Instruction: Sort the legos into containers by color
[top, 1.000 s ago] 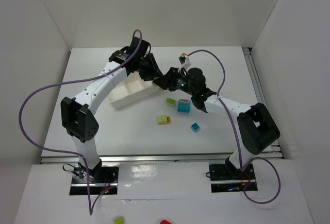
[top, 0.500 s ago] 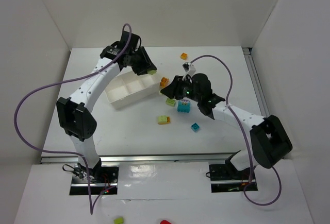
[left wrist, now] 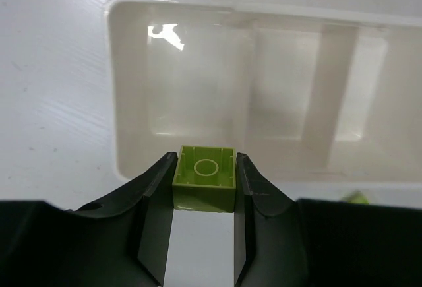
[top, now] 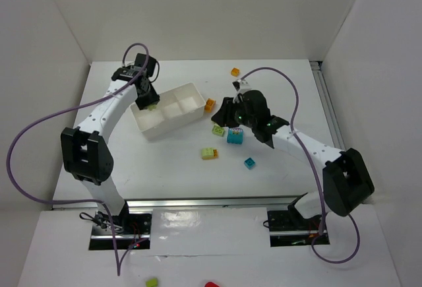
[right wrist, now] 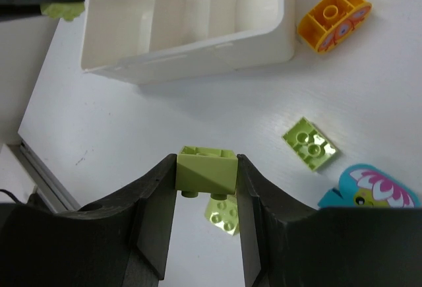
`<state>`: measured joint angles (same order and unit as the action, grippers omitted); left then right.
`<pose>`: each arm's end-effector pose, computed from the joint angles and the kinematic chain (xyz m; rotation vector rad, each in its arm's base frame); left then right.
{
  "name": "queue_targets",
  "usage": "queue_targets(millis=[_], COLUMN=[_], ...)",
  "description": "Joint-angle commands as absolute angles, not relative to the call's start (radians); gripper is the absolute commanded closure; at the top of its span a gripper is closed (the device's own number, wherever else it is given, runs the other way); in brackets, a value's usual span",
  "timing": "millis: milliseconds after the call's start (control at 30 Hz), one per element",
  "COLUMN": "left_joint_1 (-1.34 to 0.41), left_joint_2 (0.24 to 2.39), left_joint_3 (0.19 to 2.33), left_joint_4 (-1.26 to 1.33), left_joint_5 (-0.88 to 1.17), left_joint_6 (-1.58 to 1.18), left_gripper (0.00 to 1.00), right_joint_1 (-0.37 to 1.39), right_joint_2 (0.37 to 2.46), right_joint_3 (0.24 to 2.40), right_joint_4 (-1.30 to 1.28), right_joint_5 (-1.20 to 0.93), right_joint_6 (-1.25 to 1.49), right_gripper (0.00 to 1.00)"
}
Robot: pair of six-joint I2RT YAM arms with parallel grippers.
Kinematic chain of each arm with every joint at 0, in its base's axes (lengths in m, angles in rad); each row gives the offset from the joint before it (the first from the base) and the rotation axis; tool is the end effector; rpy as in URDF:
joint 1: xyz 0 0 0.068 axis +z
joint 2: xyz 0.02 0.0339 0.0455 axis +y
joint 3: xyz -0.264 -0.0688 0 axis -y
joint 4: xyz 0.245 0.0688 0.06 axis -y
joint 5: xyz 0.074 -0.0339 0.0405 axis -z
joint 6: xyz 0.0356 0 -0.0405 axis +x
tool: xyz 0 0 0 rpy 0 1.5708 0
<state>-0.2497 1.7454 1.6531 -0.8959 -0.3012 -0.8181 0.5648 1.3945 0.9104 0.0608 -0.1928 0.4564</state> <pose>0.3658 -0.0824 0.3205 -0.8076 2.3603 -0.0547 0.2648 0.1759 0.2677 -0.2430 2.0739 0.8340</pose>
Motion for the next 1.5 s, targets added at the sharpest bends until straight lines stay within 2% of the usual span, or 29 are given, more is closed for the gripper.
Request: queue_targets(millis=[0, 233, 267, 300, 333, 433, 733, 900, 1100, 1133, 1167, 1200, 1233, 1267, 1300, 1367, 1433, 1467], left_joint_1=[-0.23, -0.212, -0.212, -0.203, -0.202, -0.202, -0.107, -0.063, -0.014, -0.014, -0.005, -0.005, -0.005, -0.005, 0.005, 0.005, 0.005, 0.005], left_joint_2=[1.719, 1.847, 1.865, 1.881, 1.89, 1.853, 1.66, 1.628, 1.527, 1.516, 1.516, 1.5, 1.491, 1.48, 1.48, 1.471, 1.471, 1.471], left_joint_3=[1.62, 1.649, 1.693, 1.712, 1.724, 1.743, 1.763, 1.753, 1.733, 1.733, 1.733, 1.723, 1.723, 1.714, 1.713, 1.704, 1.704, 1.694], left_joint_4=[-0.917, -0.908, -0.931, -0.948, -0.948, -0.962, -0.985, -1.0, -0.989, -0.989, -0.989, -0.989, -0.989, -0.989, -0.989, -0.989, -0.98, -0.968], left_joint_5=[-0.408, -0.419, -0.407, -0.407, -0.407, -0.407, -0.371, -0.35, -0.307, -0.295, -0.295, -0.295, -0.284, -0.284, -0.273, -0.264, -0.25, -0.239], left_joint_6=[-0.789, -0.799, -0.799, -0.799, -0.799, -0.79, -0.72, -0.716, -0.726, -0.715, -0.715, -0.706, -0.706, -0.706, -0.697, -0.696, -0.696, -0.684], left_gripper=[1.0, 0.99, 0.72, 0.54, 0.42, 0.24, 0.25, 0.27, 0.27, 0.25, 0.25, 0.25, 0.25, 0.25, 0.25, 0.25, 0.25, 0.25], right_joint_1=[0.578, 0.609, 0.62, 0.62, 0.633, 0.661, 0.75, 0.772, 0.821, 0.83, 0.83, 0.841, 0.841, 0.841, 0.841, 0.841, 0.83, 0.819], right_joint_2=[1.463, 1.592, 1.618, 1.63, 1.644, 1.701, 1.995, 2.107, 2.298, 2.346, 2.37, 2.391, 2.411, 2.445, 2.445, 2.401, 2.321, 2.218], right_joint_3=[1.024, 1.187, 1.206, 1.242, 1.261, 1.327, 1.629, 1.702, 1.997, 2.029, 2.06, 2.127, 2.166, 2.205, 2.256, 2.238, 2.107, 2.044], right_joint_4=[0.048, 0.035, 0.026, 0.014, 0.014, 0.005, 0.018, 0.086, -0.034, -0.034, -0.044, -0.063, -0.083, -0.109, -0.148, -0.14, -0.098, -0.071], right_joint_5=[-0.187, -0.201, -0.201, -0.201, -0.201, -0.213, -0.261, -0.291, -0.291, -0.291, -0.291, -0.281, -0.266, -0.265, -0.253, -0.236, -0.19, -0.177], right_joint_6=[0.43, 0.42, 0.42, 0.411, 0.411, 0.402, 0.391, 0.414, 0.367, 0.367, 0.358, 0.357, 0.357, 0.357, 0.357, 0.357, 0.357, 0.357], right_gripper=[0.66, 0.64, 0.64, 0.64, 0.64, 0.63, 0.63, 0.63, 0.57, 0.55, 0.47, 0.34, 0.12, 0.04, 0.0, 0.0, 0.0, 0.0])
